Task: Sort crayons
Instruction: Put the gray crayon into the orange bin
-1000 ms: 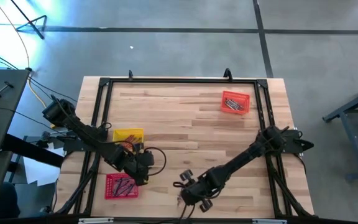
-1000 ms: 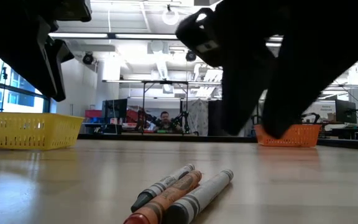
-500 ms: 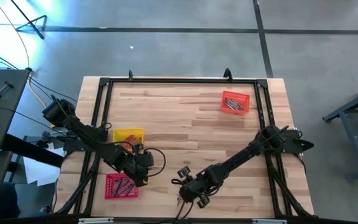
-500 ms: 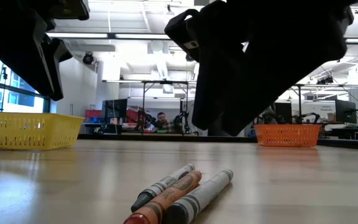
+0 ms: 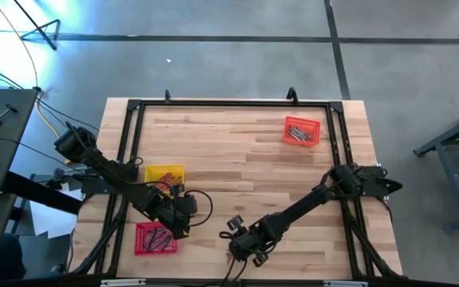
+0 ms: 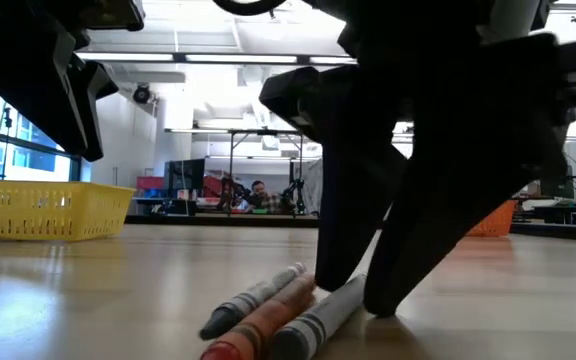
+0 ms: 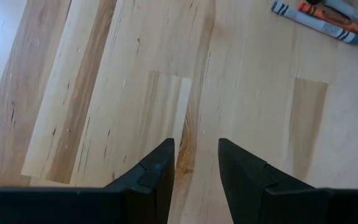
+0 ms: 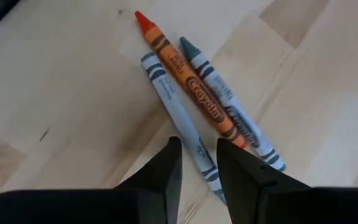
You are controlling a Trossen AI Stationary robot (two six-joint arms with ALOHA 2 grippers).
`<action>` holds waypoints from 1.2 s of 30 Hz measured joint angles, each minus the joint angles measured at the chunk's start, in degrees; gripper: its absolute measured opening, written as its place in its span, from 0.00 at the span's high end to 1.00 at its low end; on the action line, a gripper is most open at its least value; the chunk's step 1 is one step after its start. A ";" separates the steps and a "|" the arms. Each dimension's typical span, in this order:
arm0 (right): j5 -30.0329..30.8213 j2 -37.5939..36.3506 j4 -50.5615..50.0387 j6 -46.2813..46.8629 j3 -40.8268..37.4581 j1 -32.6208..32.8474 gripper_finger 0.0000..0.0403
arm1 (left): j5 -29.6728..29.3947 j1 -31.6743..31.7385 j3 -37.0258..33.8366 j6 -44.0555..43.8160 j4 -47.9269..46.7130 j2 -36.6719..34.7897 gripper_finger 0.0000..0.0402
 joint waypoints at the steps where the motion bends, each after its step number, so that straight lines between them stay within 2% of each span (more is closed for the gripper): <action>1: 0.06 0.19 0.13 0.00 0.02 -0.07 0.76 | 0.00 0.00 0.00 0.02 0.01 0.00 0.73; 9: -2.36 0.48 -0.02 2.13 0.11 -0.99 0.79 | -0.64 0.00 0.00 0.04 0.01 0.00 0.73; 17: -8.37 0.53 -0.70 18.03 0.13 -3.00 0.97 | -1.09 0.00 0.00 0.04 0.01 0.00 0.73; 20: -9.78 0.55 -0.68 22.42 0.13 -3.53 0.97 | -1.33 0.00 -0.01 0.04 0.01 0.00 0.73; 25: -12.31 0.15 -1.46 22.52 0.25 -3.76 0.99 | -1.51 0.01 0.00 0.04 0.00 0.00 0.73; 29: -15.78 -2.42 -6.61 21.48 -0.05 -3.55 0.99 | -1.51 0.01 0.00 0.04 -0.05 0.00 0.73; 32: -14.65 -6.52 -10.96 20.99 -0.04 -3.51 0.99 | -1.52 0.00 0.00 0.04 -0.02 0.00 0.73; 36: -5.94 -12.83 -19.03 19.76 0.04 -4.51 0.99 | -2.89 0.01 -0.01 0.02 0.07 0.00 0.73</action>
